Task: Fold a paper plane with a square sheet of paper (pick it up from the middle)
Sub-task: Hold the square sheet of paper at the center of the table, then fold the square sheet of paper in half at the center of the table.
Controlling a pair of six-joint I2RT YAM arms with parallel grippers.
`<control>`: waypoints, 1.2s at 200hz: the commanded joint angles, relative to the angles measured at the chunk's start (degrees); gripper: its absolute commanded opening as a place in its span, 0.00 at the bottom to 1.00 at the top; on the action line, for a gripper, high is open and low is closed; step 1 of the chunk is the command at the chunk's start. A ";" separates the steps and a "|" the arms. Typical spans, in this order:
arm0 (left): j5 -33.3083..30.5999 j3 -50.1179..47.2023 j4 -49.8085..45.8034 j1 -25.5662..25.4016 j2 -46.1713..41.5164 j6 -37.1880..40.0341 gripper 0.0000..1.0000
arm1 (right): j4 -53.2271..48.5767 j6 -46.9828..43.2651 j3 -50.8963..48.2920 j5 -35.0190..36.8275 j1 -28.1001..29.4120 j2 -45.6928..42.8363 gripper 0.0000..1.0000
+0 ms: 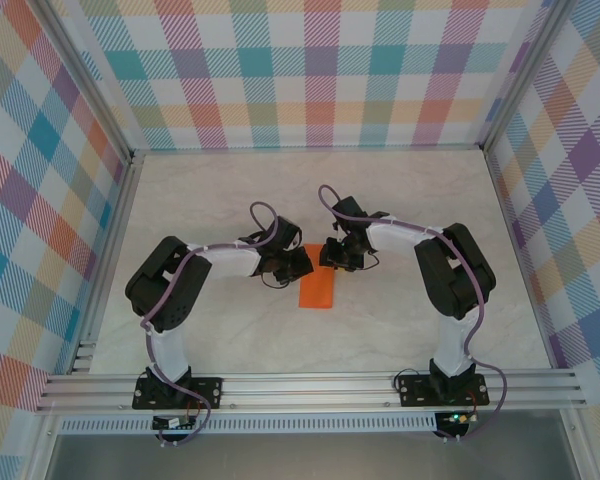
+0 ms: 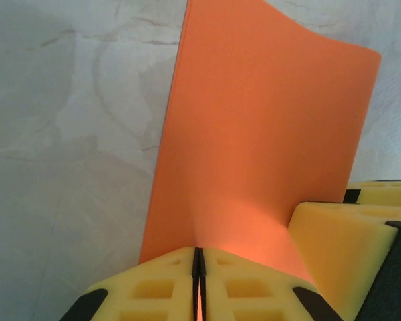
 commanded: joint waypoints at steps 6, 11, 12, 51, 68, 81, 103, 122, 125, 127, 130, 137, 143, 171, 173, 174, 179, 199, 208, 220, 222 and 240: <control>-2.25 0.83 -3.47 -0.46 1.13 0.85 0.10 | -1.22 -0.01 -1.31 3.05 0.38 4.51 0.39; -2.61 0.78 -4.02 -0.47 1.22 0.92 0.10 | -1.23 -0.01 -1.36 2.89 0.38 4.29 0.39; -2.65 0.81 -4.16 -0.49 1.17 0.93 0.10 | -1.21 -0.01 -1.38 2.83 0.38 4.23 0.39; -4.35 0.30 -6.71 -0.47 1.19 2.06 0.08 | -1.25 0.16 -1.39 2.07 0.38 -0.72 0.42; -4.61 0.32 -7.10 -0.44 1.34 2.34 0.07 | -0.62 0.25 -2.37 2.48 0.17 -5.39 0.44; -4.63 0.30 -7.10 -0.47 1.58 2.41 0.06 | 0.73 0.25 -3.98 2.23 -0.14 -8.94 0.45; -4.56 0.32 -6.97 -0.50 2.13 2.57 0.05 | 3.31 -0.55 -6.69 -1.67 -0.59 -12.44 0.40; -4.47 0.30 -6.88 -0.50 2.44 2.55 0.05 | 5.96 -1.18 -8.05 -8.70 -0.68 -12.02 0.33; -4.45 0.30 -6.85 -0.49 2.51 2.58 0.05 | 6.36 -1.16 -8.23 -9.79 -0.65 -11.70 0.32; -4.45 0.28 -6.84 -0.51 2.53 2.58 0.05 | 6.77 -1.09 -8.27 -10.57 -0.67 -11.51 0.31; -4.48 0.30 -6.84 -0.46 2.62 2.57 0.05 | 7.08 -1.01 -8.38 -11.39 -0.68 -11.20 0.30; -4.41 0.29 -6.90 -0.47 2.61 2.61 0.05 | 7.90 -0.80 -8.67 -13.18 -0.68 -10.51 0.28; -4.53 0.21 -6.93 -0.52 2.62 2.58 0.05 | 8.59 -0.47 -8.91 -14.31 -0.68 -9.96 0.26; -4.63 0.13 -6.93 -0.52 2.86 2.58 0.05 | 8.84 0.05 -9.47 -15.78 -0.85 -7.30 0.23; -4.63 0.13 -6.93 -0.52 2.88 2.58 0.05 | 8.95 0.07 -9.66 -15.84 -0.92 -7.13 0.23; -4.63 0.13 -6.93 -0.52 2.88 2.60 0.05 | 8.98 0.12 -9.71 -15.94 -0.93 -7.06 0.23; -4.66 0.17 -6.93 -0.52 2.91 2.53 0.05 | 9.15 0.13 -10.04 -16.05 -1.07 -6.59 0.22; -4.79 0.13 -7.10 -0.50 3.30 2.52 0.05 | 9.27 0.51 -12.05 -14.96 -2.01 -5.71 0.21; -4.83 0.04 -7.11 -0.51 3.38 2.53 0.05 | 9.32 0.59 -13.09 -14.30 -2.66 -5.46 0.20; -4.82 0.00 -7.10 -0.51 3.58 2.50 0.05 | 9.22 0.70 -14.03 -13.54 -3.50 -5.08 0.19; -4.81 -0.04 -7.06 -0.51 3.59 2.48 0.05 | 9.20 0.74 -14.10 -13.44 -3.60 -5.06 0.18; -4.80 -0.14 -7.11 -0.52 3.92 2.42 0.04 | 8.95 0.27 -14.24 -13.79 -3.75 -5.31 0.17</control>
